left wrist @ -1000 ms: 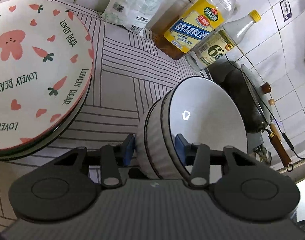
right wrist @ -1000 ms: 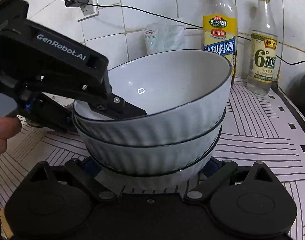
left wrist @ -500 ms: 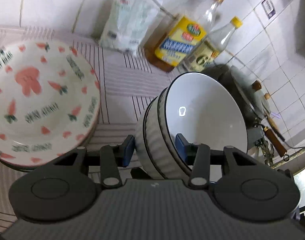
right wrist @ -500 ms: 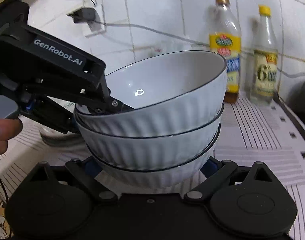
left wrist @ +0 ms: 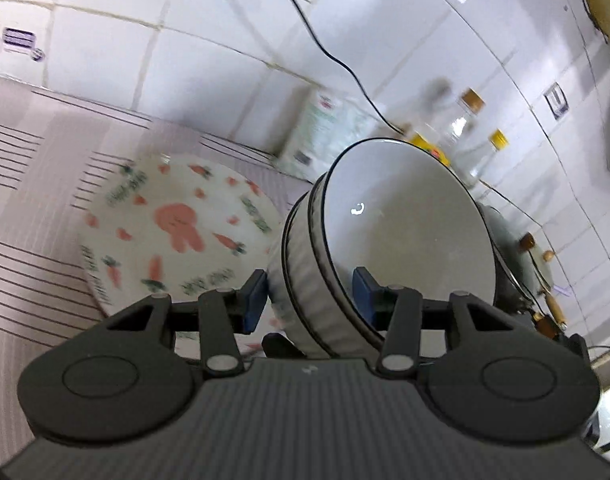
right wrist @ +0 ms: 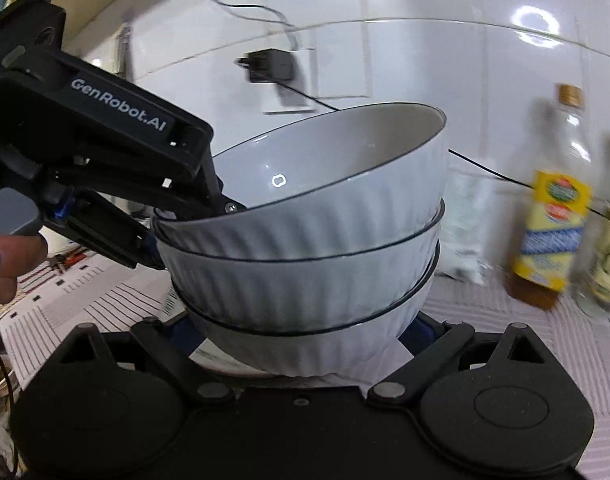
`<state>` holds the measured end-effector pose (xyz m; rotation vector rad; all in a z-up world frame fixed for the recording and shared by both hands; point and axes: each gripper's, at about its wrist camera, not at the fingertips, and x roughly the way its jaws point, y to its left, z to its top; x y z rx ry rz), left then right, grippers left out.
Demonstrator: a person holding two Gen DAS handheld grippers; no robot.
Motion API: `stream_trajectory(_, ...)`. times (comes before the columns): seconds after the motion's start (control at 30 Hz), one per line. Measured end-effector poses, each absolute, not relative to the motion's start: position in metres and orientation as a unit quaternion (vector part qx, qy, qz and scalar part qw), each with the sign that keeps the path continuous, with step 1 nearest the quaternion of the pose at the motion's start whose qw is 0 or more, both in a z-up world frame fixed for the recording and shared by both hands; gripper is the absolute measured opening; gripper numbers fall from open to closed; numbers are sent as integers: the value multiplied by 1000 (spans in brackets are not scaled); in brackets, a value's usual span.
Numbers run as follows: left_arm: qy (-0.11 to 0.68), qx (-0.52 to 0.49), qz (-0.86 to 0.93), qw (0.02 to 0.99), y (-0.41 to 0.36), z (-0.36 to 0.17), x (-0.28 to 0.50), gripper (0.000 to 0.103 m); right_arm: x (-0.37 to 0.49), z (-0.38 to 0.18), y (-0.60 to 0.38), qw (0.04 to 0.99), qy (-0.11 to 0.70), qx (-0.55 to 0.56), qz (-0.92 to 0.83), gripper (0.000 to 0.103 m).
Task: Organize plates and bowls
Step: 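Carry the bowl stack with the left gripper over the plate stack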
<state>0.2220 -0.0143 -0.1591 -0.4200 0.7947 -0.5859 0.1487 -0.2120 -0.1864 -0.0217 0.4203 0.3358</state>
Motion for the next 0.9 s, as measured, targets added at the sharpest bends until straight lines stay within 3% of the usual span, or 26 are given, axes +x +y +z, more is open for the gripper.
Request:
stream_trajectory(0.37,379,-224,-244,864,32,-178,253,46,186,-198,-166,958,196,-14,210,99)
stream_trajectory(0.9,406,-208,-252,853,29,-220,287,48,219,-235,-146,947,241,-53,206,99)
